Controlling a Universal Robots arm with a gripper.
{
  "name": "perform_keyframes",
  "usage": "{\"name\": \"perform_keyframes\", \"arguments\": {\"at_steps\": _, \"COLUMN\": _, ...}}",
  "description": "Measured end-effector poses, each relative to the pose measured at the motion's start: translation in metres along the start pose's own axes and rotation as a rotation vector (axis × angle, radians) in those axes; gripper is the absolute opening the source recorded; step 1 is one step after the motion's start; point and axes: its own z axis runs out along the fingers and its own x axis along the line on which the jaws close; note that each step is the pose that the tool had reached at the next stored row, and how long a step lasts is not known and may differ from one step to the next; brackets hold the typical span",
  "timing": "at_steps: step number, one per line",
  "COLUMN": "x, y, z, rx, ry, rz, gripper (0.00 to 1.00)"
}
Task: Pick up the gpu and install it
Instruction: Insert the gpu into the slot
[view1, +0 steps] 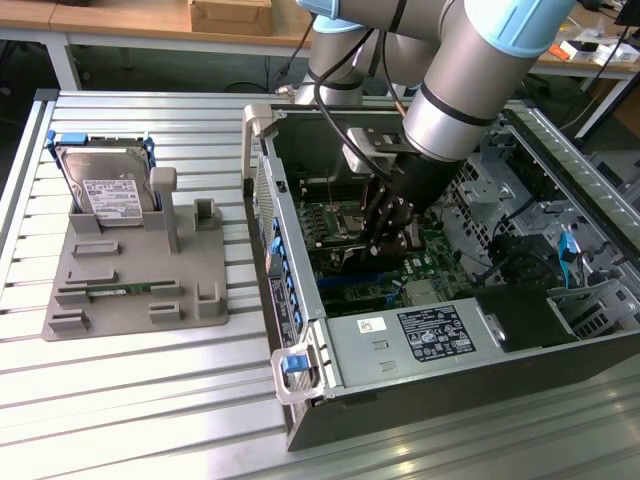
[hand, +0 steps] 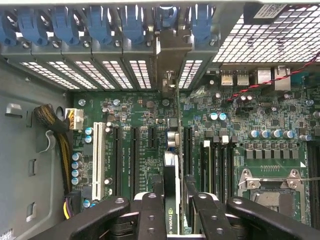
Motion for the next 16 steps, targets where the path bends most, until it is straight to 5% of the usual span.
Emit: {"name": "perform_keyframes", "arguments": {"at_steps": 16, "x": -0.0001, "y": 0.0003, "z": -0.0021, "rx": -0.0002, "ry": 0.0006, "rz": 0.016, "gripper": 0.27}}
